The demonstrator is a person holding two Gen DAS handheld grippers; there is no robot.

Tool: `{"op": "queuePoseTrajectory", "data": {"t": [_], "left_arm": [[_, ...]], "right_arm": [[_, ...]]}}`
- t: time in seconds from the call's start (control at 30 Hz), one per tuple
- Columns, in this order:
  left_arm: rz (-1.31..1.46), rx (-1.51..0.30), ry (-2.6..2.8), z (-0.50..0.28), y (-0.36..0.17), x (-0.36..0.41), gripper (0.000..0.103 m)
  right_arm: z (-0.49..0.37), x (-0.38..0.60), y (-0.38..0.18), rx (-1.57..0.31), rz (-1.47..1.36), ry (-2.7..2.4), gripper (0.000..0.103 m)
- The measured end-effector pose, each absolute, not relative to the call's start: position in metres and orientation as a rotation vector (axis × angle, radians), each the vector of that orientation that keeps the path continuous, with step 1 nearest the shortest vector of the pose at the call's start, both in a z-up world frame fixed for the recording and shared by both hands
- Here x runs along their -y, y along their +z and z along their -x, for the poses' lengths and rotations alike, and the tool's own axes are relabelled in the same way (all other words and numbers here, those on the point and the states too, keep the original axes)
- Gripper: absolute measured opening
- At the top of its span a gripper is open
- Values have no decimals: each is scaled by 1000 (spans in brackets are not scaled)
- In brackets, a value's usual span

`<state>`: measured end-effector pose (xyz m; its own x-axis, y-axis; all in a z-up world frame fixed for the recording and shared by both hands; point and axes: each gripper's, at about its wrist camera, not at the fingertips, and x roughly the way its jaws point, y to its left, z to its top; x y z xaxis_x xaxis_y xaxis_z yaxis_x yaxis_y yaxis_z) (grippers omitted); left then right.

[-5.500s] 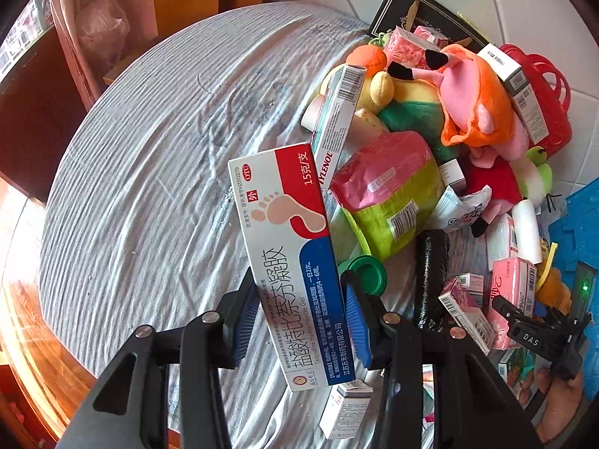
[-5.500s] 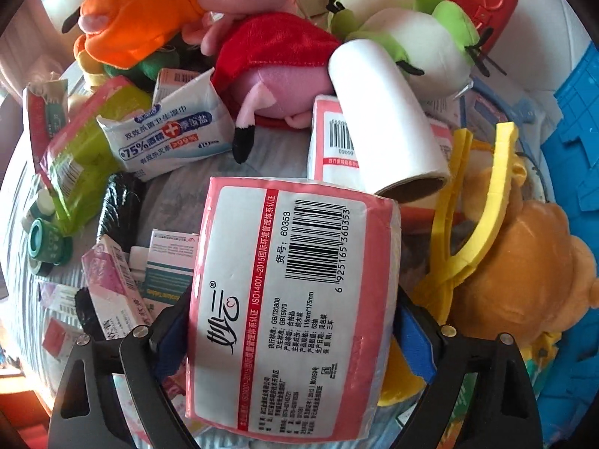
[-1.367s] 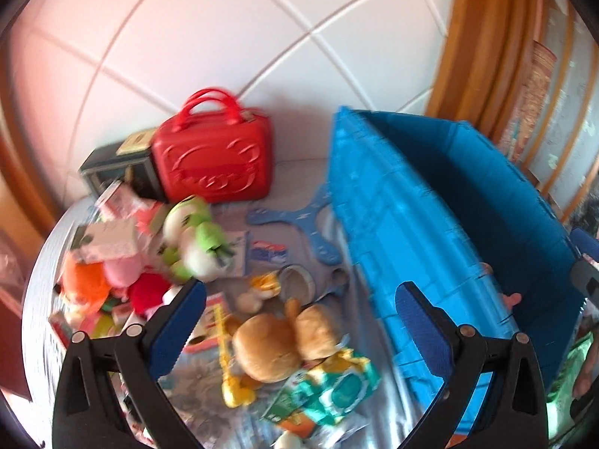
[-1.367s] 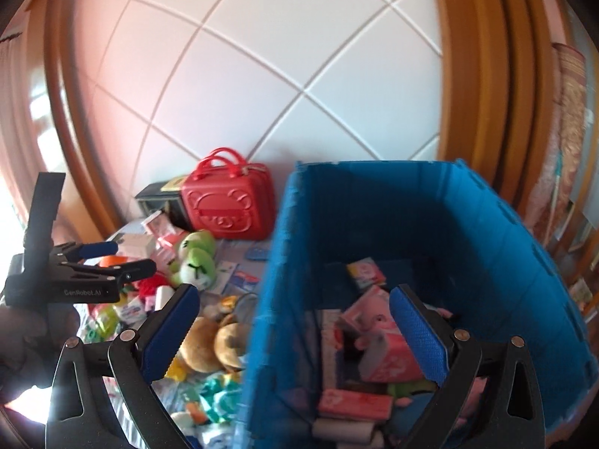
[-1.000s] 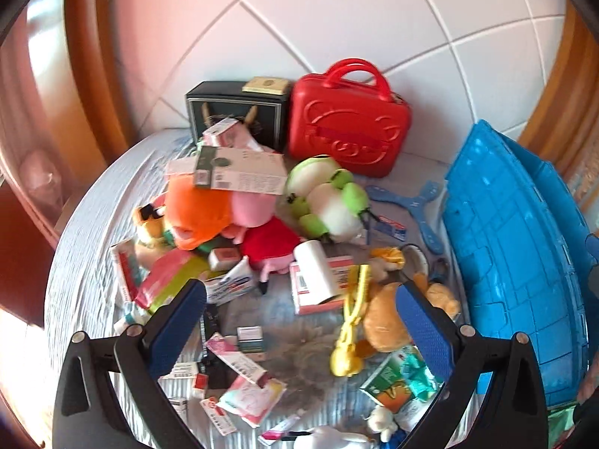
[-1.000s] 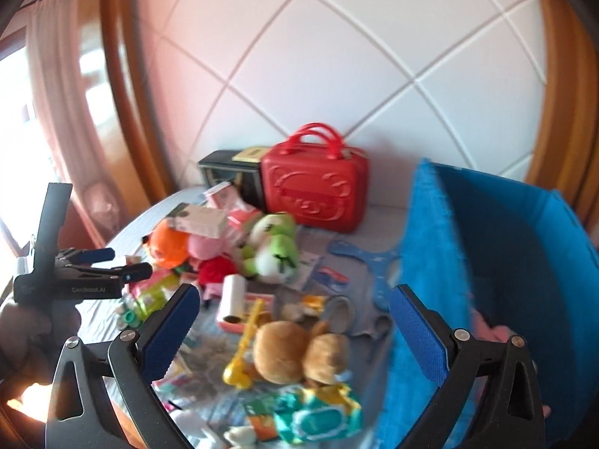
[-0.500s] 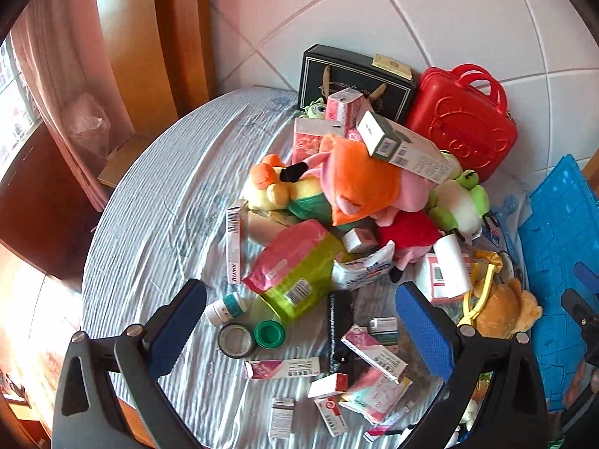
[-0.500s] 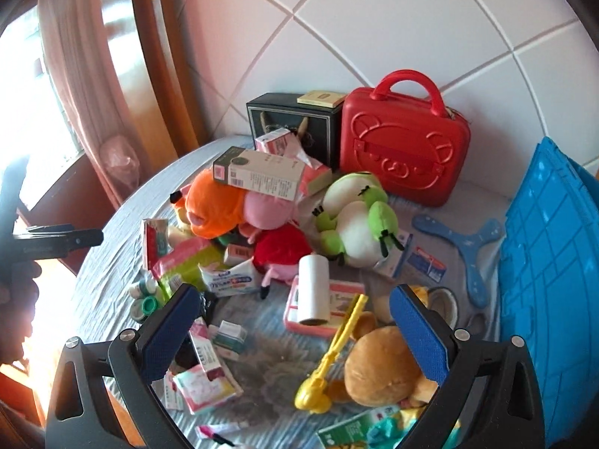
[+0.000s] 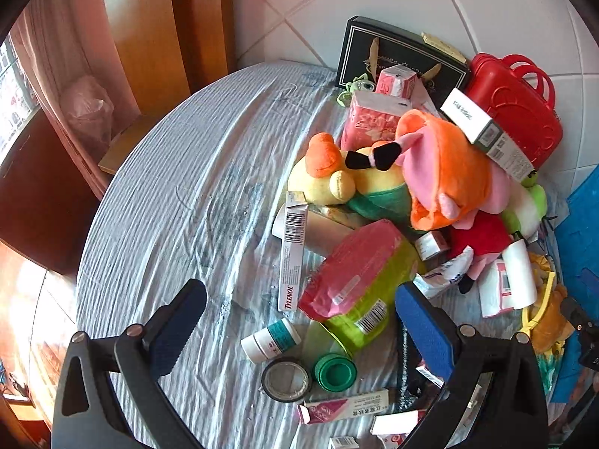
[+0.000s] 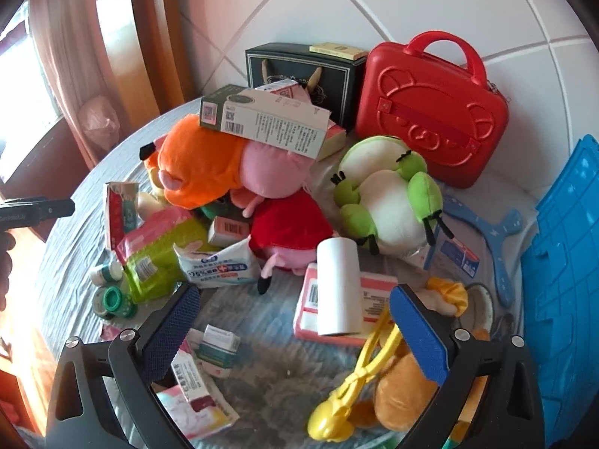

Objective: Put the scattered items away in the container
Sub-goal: 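Grasp the white Tylenol box with the left tool while the right tool grasps the white paper roll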

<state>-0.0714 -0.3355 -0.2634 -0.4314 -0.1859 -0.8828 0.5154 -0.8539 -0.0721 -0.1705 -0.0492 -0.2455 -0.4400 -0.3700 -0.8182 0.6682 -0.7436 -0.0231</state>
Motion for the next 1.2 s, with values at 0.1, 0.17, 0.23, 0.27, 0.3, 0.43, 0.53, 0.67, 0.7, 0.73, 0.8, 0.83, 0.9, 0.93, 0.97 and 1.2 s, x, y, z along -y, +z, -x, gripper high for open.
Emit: {"op": "queuePoseTrajectory", "data": {"t": [0.1, 0.17, 0.23, 0.27, 0.3, 0.43, 0.53, 0.67, 0.7, 0.73, 0.8, 0.83, 0.9, 0.93, 0.97, 1.2], "left_arm": [[-1390, -464, -2279, 83, -289, 348, 94], [-1409, -468, -2267, 91, -303, 354, 91], [-1421, -481, -2263, 97, -314, 358, 91], [-1421, -485, -2266, 99, -317, 360, 91], [-1420, -485, -2269, 101, -320, 362, 91], [-1449, -486, -2257, 111, -332, 366, 79], [-1493, -489, -2244, 118, -341, 366, 57], [-1536, -481, -2223, 124, -352, 367, 22], [-1538, -486, -2223, 123, -352, 367, 18], [-1535, -489, -2226, 122, -351, 367, 18], [-1522, -486, -2237, 120, -348, 366, 18], [-1509, -484, -2243, 118, -345, 365, 18], [-1488, -489, -2251, 114, -338, 363, 18], [-1482, -495, -2254, 112, -336, 363, 18], [-1474, -498, -2257, 110, -332, 363, 18], [-1418, -480, -2284, 95, -297, 354, 18]], "right_arm": [[182, 60, -274, -509, -1160, -2194, 103], [190, 64, -292, -553, -1184, -2213, 103], [199, 65, -308, -581, -1208, -2234, 103], [205, 64, -314, -586, -1221, -2244, 103], [212, 64, -320, -589, -1236, -2250, 103], [232, 62, -339, -588, -1307, -2251, 102], [241, 62, -349, -557, -1349, -2225, 86], [247, 58, -358, -526, -1412, -2194, 49], [247, 57, -357, -512, -1414, -2186, 45], [246, 55, -356, -506, -1413, -2177, 45], [242, 54, -354, -522, -1399, -2173, 45], [240, 52, -352, -522, -1396, -2171, 45], [236, 47, -349, -509, -1392, -2176, 45], [234, 45, -347, -499, -1390, -2179, 45], [232, 42, -344, -486, -1389, -2181, 45], [215, 24, -317, -389, -1341, -2178, 45]]}}
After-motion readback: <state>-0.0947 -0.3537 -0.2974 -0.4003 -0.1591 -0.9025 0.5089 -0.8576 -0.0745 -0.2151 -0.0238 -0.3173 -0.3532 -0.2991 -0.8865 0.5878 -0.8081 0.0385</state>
